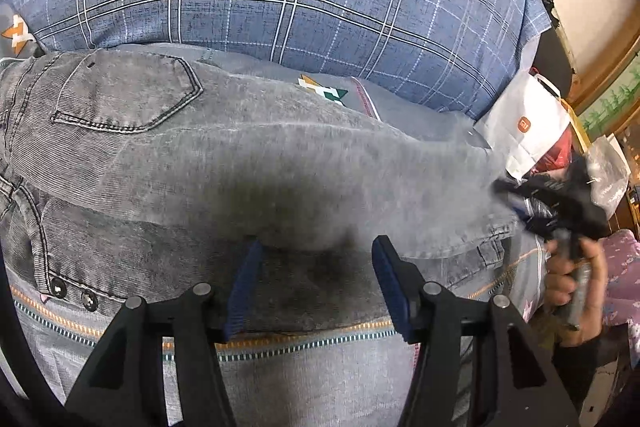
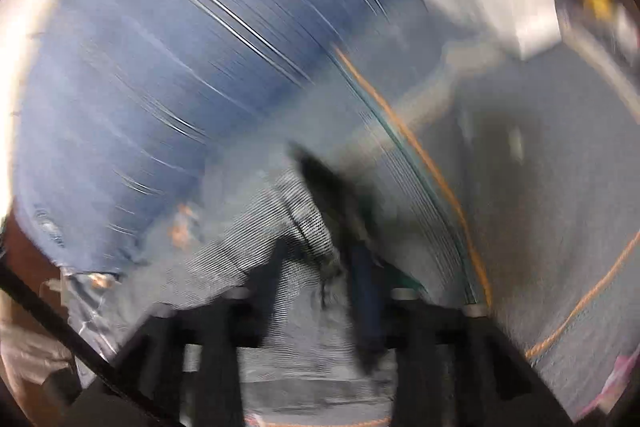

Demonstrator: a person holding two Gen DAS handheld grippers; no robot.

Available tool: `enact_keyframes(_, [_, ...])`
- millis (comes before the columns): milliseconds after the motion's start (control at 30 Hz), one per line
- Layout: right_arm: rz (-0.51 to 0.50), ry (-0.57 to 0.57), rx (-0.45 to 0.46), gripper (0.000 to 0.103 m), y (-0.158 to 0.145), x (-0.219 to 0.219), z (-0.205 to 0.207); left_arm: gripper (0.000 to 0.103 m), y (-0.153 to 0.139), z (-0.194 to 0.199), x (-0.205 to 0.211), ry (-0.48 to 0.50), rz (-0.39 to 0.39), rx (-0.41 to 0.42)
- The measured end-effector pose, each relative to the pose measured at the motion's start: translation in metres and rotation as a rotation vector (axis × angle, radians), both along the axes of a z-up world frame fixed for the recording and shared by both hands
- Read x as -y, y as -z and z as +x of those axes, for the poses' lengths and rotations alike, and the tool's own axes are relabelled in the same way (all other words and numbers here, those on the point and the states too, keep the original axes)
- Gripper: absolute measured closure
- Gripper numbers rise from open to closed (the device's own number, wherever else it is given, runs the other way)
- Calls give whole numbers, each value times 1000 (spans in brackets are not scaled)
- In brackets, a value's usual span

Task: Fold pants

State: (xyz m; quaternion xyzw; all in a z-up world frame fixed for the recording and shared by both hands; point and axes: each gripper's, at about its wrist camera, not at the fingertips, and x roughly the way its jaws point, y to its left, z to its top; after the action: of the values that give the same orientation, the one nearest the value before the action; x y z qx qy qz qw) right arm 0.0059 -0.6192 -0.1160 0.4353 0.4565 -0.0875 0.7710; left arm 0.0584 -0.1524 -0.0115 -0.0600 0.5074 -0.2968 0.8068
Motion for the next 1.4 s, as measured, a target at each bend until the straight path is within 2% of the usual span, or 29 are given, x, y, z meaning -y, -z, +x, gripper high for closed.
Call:
enact_keyframes(33, [33,10,-6,52,10,1,-7,47,-2,-1,-2,2,1,7])
enact_keyframes(67, [58,27,17,44,12,3,-18,47,-3,-2,-6,2,6,15])
enact_keyframes(100, [72,46,41,29,9,4,-28,47,-5,-3,-10,1,9,19])
enact_keyframes(167, [90,82,111,22,0,8,-48,47,-5,-1,-24,-10,7,14])
enact_keyframes(267, [78,82,152,23,-12,4,-69,46,-2,8,-48,-63,18,1])
enact_keyframes(333, [67,37,138,35,-9,-8,-66,46,5,18,-66,-107,0,-47])
enact_keyframes(367, [67,22,117,48,-7,-15,-59,46,9,23,-71,-123,-16,-76])
enact_keyframes(400, [65,6,78,57,-1,-20,-55,46,15,27,-76,-142,-34,-117])
enact_keyframes(467, [42,7,24,62,2,-25,-52,46,22,29,-76,-149,-80,-184])
enact_keyframes(567, [55,40,26,62,-1,-24,-59,46,32,26,-57,-99,-113,-256])
enact_keyframes(600, [55,56,21,58,-4,-23,-65,46,35,27,-50,-93,-118,-277])
enact_keyframes(633, [67,66,19,53,-6,-23,-70,46,41,28,-44,-99,-125,-306])
enact_keyframes(667, [82,64,23,39,-6,-24,-71,46,46,31,-40,-118,-133,-336])
enact_keyframes(700, [96,55,30,34,-6,-27,-72,46,50,35,-38,-137,-141,-358])
enact_keyframes(800, [101,43,29,35,-5,-36,-63,46,57,44,-32,-186,-155,-397])
enact_keyframes(833, [90,34,16,36,-6,-40,-58,47,60,47,-31,-202,-150,-413])
enact_keyframes(900, [136,43,22,53,1,-41,-47,51,61,51,-31,-246,-165,-431])
enact_keyframes(933, [155,42,20,57,4,-40,-42,60,60,53,-30,-261,-155,-431])
enact_keyframes(967, [147,46,7,68,8,-40,-37,73,61,55,-30,-275,-138,-437])
enact_keyframes(1000, [134,53,-11,88,12,-39,-35,82,64,57,-31,-296,-131,-452])
enact_keyframes(1033, [144,63,-15,92,15,-39,-36,94,66,58,-32,-308,-132,-469])
enact_keyframes(1100, [141,77,27,92,7,-40,-45,97,66,54,-41,-329,-173,-493])
enact_keyframes(1233, [102,76,106,93,-21,-47,-68,97,37,30,-50,-318,-200,-397])
enact_keyframes(1300, [87,71,77,92,-16,-46,-71,97,38,21,-49,-315,-179,-393])
enact_keyframes(1400, [97,3,-70,91,18,-46,-58,97,65,21,-39,-296,-85,-428])
